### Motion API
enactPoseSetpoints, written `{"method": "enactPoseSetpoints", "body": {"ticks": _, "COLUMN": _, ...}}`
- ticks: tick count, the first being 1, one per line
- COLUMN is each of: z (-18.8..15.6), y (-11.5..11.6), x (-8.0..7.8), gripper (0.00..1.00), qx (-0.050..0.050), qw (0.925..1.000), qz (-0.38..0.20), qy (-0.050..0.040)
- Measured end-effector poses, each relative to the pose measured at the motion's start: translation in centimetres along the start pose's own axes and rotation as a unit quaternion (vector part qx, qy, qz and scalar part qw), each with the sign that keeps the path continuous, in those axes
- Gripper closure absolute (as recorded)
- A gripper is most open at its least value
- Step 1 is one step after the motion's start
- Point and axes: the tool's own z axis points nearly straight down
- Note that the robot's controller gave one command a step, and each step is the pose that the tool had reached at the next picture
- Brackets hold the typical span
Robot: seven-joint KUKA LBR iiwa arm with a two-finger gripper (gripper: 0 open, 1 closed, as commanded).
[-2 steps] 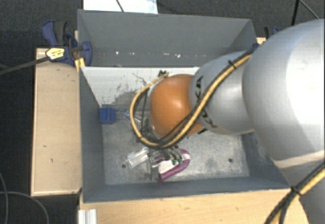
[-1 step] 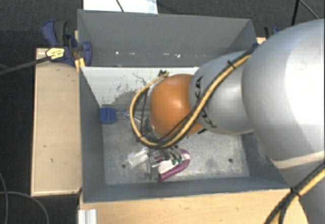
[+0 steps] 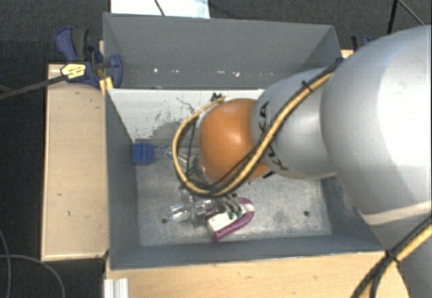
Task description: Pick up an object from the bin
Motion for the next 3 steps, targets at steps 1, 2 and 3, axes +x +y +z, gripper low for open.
{"method": "enactPoseSetpoints", "body": {"ticks": 1, "z": -1.8, "y": 0.0, "x": -0.1, "gripper": 1.0, "qx": 0.0, "qw": 1.0, "qz": 0.003, "qy": -0.0021}}
{"method": "enactPoseSetpoints", "body": {"ticks": 2, "z": -10.7, "y": 0.0, "x": -0.4, "gripper": 1.0, "qx": 0.0, "qw": 1.0, "qz": 0.008, "qy": -0.0048}}
{"method": "enactPoseSetpoints", "body": {"ticks": 3, "z": -12.6, "y": 0.0, "x": -0.5, "gripper": 1.0, "qx": 0.0, "qw": 0.9999, "qz": 0.012, "qy": -0.0029}}
